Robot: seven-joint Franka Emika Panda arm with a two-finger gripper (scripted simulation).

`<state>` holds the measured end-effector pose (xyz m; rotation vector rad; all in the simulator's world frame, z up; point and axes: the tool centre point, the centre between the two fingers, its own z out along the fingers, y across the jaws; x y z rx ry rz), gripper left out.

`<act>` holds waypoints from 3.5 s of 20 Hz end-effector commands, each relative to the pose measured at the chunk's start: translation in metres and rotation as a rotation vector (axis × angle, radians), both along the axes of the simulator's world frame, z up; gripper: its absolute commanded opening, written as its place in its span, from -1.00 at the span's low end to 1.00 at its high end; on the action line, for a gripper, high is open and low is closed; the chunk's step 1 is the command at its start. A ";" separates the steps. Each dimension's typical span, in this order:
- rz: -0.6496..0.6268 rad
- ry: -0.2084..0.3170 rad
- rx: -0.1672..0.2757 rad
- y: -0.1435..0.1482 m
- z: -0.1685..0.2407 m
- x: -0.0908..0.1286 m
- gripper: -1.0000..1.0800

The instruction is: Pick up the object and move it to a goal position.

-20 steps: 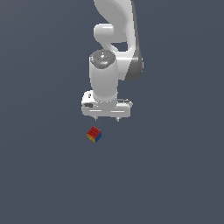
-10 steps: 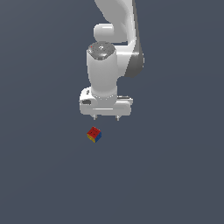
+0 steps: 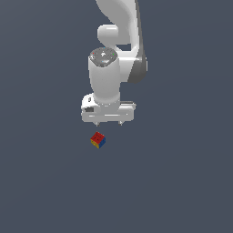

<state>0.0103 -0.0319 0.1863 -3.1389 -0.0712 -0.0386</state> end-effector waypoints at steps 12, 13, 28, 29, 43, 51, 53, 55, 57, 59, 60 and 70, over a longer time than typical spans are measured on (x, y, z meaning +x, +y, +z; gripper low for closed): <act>0.290 0.011 -0.015 -0.023 -0.033 0.001 0.92; 0.315 0.012 -0.016 -0.025 -0.036 0.001 0.92; 0.688 0.022 -0.018 -0.051 -0.078 -0.001 0.92; 0.711 0.022 -0.018 -0.053 -0.080 -0.001 0.92; 0.908 0.022 -0.014 -0.066 -0.102 -0.004 0.92; 0.914 0.022 -0.013 -0.067 -0.106 -0.004 0.92; 0.914 0.022 -0.013 -0.066 -0.112 -0.004 0.92; 0.915 0.022 -0.013 -0.067 -0.121 -0.004 0.92; 0.917 0.022 -0.013 -0.066 -0.133 -0.005 0.92; 0.918 0.022 -0.013 -0.066 -0.143 -0.005 0.92; 0.918 0.022 -0.013 -0.066 -0.146 -0.005 0.92; 0.918 0.022 -0.013 -0.066 -0.153 -0.004 -1.00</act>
